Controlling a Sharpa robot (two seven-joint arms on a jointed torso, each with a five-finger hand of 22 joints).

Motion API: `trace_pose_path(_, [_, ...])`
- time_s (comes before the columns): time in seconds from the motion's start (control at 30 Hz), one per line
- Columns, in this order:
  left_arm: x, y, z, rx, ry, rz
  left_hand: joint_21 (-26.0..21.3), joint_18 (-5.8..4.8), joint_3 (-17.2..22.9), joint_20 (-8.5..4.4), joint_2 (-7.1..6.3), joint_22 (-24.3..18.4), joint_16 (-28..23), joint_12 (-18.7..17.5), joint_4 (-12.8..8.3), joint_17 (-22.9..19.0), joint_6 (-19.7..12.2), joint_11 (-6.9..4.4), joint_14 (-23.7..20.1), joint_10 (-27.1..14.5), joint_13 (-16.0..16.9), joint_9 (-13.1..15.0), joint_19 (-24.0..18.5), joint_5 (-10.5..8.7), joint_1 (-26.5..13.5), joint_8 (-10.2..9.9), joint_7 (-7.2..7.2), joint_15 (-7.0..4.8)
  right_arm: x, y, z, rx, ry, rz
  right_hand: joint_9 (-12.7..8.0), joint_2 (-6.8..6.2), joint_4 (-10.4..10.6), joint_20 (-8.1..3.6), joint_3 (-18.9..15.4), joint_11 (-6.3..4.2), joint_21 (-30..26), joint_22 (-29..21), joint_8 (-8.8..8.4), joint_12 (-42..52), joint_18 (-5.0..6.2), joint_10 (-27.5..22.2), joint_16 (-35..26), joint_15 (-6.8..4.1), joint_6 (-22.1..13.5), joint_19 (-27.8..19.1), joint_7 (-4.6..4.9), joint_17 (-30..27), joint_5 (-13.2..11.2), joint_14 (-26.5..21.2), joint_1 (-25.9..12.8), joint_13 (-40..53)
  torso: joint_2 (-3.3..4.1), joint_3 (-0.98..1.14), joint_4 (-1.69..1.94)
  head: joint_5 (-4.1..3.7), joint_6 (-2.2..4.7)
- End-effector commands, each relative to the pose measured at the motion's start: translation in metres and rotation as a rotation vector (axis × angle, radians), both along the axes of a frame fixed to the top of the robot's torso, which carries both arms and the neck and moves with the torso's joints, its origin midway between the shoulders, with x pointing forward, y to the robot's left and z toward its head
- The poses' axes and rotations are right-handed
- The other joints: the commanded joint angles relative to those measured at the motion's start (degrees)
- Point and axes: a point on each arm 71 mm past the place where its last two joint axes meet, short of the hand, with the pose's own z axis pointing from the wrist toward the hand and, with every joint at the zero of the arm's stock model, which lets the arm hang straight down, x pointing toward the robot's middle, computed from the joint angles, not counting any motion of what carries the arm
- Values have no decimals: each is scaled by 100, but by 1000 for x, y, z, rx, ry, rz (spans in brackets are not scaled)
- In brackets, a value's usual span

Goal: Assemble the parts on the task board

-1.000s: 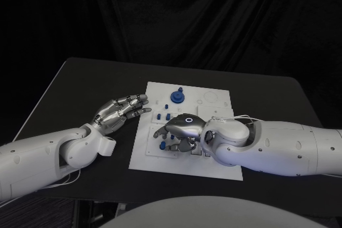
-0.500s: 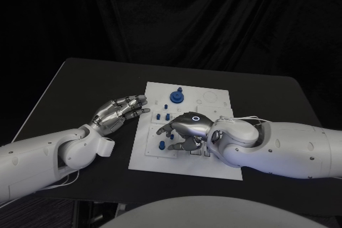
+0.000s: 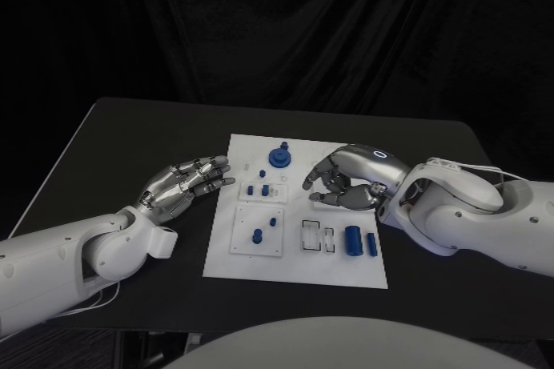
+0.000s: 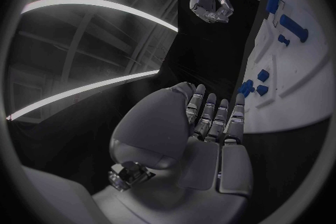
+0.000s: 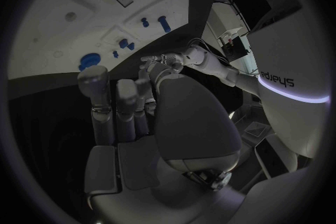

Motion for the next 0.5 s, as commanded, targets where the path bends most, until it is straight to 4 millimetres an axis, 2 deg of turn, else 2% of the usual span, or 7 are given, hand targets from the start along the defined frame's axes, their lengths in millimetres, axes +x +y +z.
trace_pose_path(0.03, [0,-2,0,-8,-2,2,14,-9,38,4,15,9,35,48,11,7,4,5,9,29,7,-6,34,46,-58,34,19,20,1,-21,-11,-10,194,-140,191,46,310,-26,-271,-22,894,823,284,1159,-142,1227,773,-13,138,321,-54,838,-375,436,-438,1709,10,-7,1,-44,0])
trace_pose_path(0.13, [0,-3,0,-9,-2,0,14,-9,39,4,16,5,41,51,12,8,5,5,13,31,8,-6,33,48,-60,35,20,21,-1,-39,-22,-75,282,-222,344,134,477,-38,-565,-33,1389,920,486,1642,-219,2121,1186,-35,50,462,-89,1299,-305,632,-1035,2736,9,-20,3,-52,0])
trace_pose_path(0.2, [0,-4,0,-9,-2,-1,15,-10,41,4,19,11,44,55,15,8,7,6,16,36,8,-5,40,53,-62,38,22,22,-3,-50,-31,-127,344,-276,689,318,425,-94,-870,-90,1806,987,944,1864,-262,2648,1582,-30,-245,548,-124,1749,-110,804,-1614,3329,5,-34,-1,-51,0])
trace_pose_path(0.23, [0,-5,0,-10,-2,-2,16,-10,42,4,21,11,42,56,17,7,9,7,15,38,8,-5,42,55,-65,40,23,22,-5,-54,-36,-154,373,-299,1015,401,464,-107,-1031,-132,2239,1071,1383,1948,-328,2983,1871,-49,-449,658,-126,2104,-70,961,-1912,3656,6,-37,0,-53,0])
trace_pose_path(0.27, [0,-5,0,-10,-2,-2,16,-10,42,4,21,11,42,56,17,7,9,7,15,38,8,-5,42,55,-65,40,23,22,-5,-56,-38,-170,388,-311,1091,452,488,-107,-1054,-110,2360,1099,1496,1949,-350,2991,1958,-75,-441,689,-148,2221,-33,1010,-1987,3664,8,-37,0,-57,0])
trace_pose_path(0.33, [1,-6,0,-11,-2,-4,16,-10,43,4,22,9,47,57,19,8,10,8,19,41,9,-5,42,56,-67,41,24,22,-8,-61,-45,-222,422,-342,1614,557,485,-147,-1257,-174,2659,1152,2165,1949,-392,2991,2138,-137,-727,742,-222,2464,8,1116,-2299,3664,15,-38,-5,-61,0])
trace_pose_path(0.5, [1,-8,0,-13,-1,-10,16,-10,43,4,22,5,40,57,20,7,10,8,15,41,9,-5,40,56,-68,41,24,22,-12,-67,-53,-302,430,-397,2242,617,488,-225,-1454,-260,3053,1242,2932,1949,-461,2991,2308,-231,-830,861,-346,2706,-74,1217,-2592,3664,36,-17,-4,-74,0])
